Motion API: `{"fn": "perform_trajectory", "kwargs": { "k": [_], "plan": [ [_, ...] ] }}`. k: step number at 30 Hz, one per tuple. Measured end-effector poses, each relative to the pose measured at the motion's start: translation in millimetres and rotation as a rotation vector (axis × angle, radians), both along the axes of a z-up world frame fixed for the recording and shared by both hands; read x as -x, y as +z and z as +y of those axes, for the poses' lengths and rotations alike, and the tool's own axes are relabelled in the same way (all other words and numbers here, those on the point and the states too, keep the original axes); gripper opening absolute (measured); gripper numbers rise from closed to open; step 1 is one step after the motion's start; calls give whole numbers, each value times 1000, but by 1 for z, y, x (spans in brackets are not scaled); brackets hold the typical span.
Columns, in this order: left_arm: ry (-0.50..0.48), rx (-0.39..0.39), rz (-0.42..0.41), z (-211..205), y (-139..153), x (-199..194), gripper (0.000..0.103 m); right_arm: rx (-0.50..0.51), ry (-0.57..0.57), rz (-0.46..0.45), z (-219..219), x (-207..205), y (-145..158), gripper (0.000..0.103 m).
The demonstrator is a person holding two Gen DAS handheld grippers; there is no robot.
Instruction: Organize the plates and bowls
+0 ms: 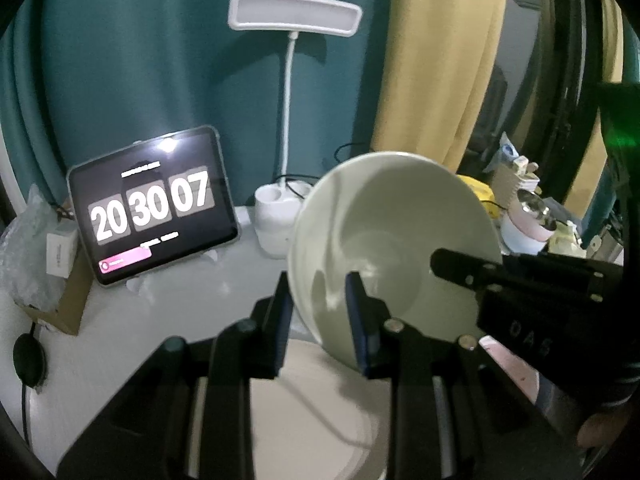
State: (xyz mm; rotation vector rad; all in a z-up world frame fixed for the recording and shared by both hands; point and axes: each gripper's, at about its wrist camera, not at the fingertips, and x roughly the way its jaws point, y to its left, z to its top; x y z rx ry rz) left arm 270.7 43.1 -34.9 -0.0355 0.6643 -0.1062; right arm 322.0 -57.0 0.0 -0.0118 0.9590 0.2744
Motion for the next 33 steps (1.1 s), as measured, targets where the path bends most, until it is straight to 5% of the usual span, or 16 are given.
{"fn": "perform_trajectory", "kwargs": {
  "k": [33],
  "plan": [
    [-138,1,25,-107,-6,41,27,-6,-117,-26,-111,59,15,17]
  ]
}}
